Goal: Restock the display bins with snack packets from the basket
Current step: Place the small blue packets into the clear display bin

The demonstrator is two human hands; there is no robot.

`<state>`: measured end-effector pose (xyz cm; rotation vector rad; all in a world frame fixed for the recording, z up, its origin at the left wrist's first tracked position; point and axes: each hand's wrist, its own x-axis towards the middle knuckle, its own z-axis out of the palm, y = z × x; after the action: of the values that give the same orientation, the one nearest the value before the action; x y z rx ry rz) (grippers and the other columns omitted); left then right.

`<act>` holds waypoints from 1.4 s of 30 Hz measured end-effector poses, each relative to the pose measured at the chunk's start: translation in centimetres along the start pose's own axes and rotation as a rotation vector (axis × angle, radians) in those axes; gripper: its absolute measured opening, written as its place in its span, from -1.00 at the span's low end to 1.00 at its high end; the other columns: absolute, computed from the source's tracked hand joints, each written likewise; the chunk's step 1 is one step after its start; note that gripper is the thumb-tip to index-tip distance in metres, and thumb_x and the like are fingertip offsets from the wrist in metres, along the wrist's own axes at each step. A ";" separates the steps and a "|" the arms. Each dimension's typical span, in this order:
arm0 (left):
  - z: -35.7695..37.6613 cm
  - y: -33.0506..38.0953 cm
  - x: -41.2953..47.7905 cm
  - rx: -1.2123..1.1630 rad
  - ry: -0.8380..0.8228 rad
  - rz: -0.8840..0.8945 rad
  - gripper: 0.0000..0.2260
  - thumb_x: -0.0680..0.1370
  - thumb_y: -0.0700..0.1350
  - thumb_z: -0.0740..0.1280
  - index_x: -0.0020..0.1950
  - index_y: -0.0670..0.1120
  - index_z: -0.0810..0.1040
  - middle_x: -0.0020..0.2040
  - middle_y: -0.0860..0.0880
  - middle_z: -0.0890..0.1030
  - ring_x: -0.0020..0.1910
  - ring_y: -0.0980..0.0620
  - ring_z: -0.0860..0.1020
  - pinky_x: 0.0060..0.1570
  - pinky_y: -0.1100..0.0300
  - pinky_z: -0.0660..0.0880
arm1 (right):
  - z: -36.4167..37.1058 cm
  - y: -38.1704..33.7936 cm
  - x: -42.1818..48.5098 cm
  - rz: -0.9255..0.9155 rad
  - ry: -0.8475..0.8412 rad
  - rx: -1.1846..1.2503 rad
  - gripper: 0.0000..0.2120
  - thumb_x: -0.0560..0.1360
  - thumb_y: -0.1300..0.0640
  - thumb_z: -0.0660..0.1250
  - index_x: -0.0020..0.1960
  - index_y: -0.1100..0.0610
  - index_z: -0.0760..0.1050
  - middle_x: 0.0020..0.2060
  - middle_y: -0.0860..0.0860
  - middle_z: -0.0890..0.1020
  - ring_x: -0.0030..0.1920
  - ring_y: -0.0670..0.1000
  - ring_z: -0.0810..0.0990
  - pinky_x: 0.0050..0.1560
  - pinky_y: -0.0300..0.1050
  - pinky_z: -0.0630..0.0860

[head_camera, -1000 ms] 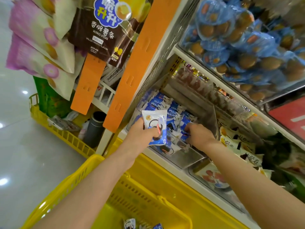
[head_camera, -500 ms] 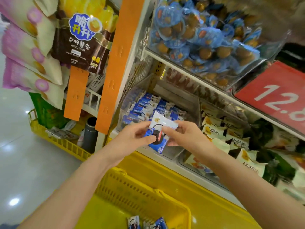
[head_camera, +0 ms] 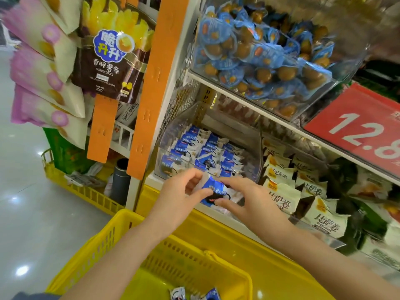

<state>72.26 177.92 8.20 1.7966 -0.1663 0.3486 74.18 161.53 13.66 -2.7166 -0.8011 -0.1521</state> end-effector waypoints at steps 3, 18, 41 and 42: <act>0.0 0.1 0.1 0.111 -0.050 0.081 -0.86 0.47 -0.04 0.37 -0.05 0.13 0.44 -0.14 0.18 0.49 -0.12 0.27 0.46 -0.12 0.39 0.41 | 0.1 0.1 -0.2 -0.016 0.001 0.023 -0.60 0.44 -0.08 0.34 0.27 -0.11 0.45 0.00 -0.34 0.43 0.01 -0.38 0.38 0.07 -0.53 0.30; 0.9 -4.8 6.1 0.740 -0.009 0.222 -0.72 0.61 0.04 0.08 0.24 0.00 0.43 0.18 0.06 0.51 0.22 0.07 0.39 0.31 0.17 0.19 | -0.9 5.1 9.6 0.384 -0.185 -0.453 -0.56 0.51 0.02 0.33 0.35 0.07 0.36 0.21 0.08 0.54 0.11 0.09 0.57 0.00 -0.08 0.50; 0.1 -5.1 6.1 0.698 -0.075 0.277 -0.75 0.64 -0.02 0.06 0.23 0.01 0.45 0.18 0.07 0.51 0.21 0.10 0.37 0.30 0.23 0.10 | 2.3 5.1 6.7 0.239 -0.118 -0.146 -0.72 0.57 -0.08 0.17 0.21 -0.01 0.45 0.07 -0.08 0.59 -0.01 -0.07 0.56 0.00 -0.19 0.47; 0.0 -4.9 5.9 0.699 -0.082 0.278 -0.74 0.63 -0.02 0.07 0.25 0.01 0.43 0.20 0.07 0.49 0.23 0.10 0.35 0.30 0.25 0.08 | 2.7 4.7 5.1 0.181 -0.094 -0.132 -0.69 0.57 -0.11 0.12 0.23 -0.03 0.44 0.10 -0.08 0.58 0.04 -0.07 0.56 0.05 -0.19 0.48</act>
<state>79.28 179.54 5.55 2.4869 -0.3901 0.5803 81.06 161.20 10.81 -2.9233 -0.5838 -0.0382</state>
